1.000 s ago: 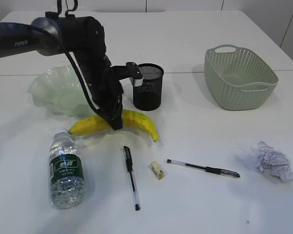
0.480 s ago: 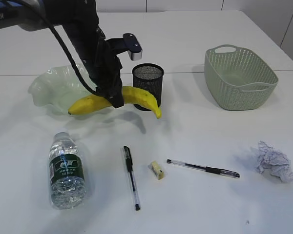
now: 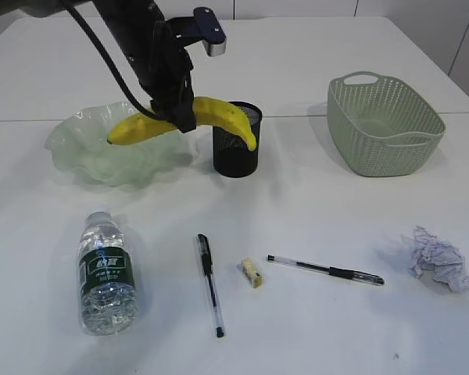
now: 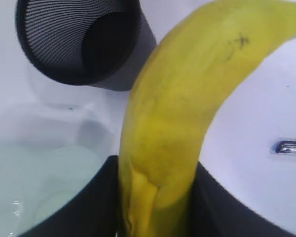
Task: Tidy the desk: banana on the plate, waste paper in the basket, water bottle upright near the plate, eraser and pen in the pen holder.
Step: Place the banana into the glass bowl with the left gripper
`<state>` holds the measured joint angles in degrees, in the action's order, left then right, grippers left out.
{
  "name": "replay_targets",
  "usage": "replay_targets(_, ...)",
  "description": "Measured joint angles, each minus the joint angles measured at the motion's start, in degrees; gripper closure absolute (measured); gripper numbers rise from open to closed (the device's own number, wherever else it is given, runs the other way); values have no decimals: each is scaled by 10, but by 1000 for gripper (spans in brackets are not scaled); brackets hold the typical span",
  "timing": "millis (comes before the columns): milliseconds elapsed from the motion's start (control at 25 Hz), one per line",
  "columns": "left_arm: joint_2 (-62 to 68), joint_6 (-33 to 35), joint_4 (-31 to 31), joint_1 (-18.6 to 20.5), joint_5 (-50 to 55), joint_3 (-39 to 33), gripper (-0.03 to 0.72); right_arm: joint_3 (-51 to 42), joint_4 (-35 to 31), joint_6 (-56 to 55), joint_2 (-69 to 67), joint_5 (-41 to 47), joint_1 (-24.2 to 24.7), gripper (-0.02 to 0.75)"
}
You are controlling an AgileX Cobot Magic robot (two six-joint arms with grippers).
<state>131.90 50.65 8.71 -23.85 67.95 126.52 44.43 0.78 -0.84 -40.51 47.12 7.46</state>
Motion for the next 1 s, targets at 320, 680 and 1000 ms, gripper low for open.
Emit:
replay_targets(320, 0, -36, -106, 0, -50, 15, 437, 0, 0, 0, 0, -4, 0, 338)
replay_targets(680, 0, -147, -157, 36, -127, 15, 437, 0, 1, 0, 0, -18, 0, 338)
replay_targets(1000, 0, -274, -162, 79, -192, 15, 437, 0, 0, 0, 0, -37, 0, 338)
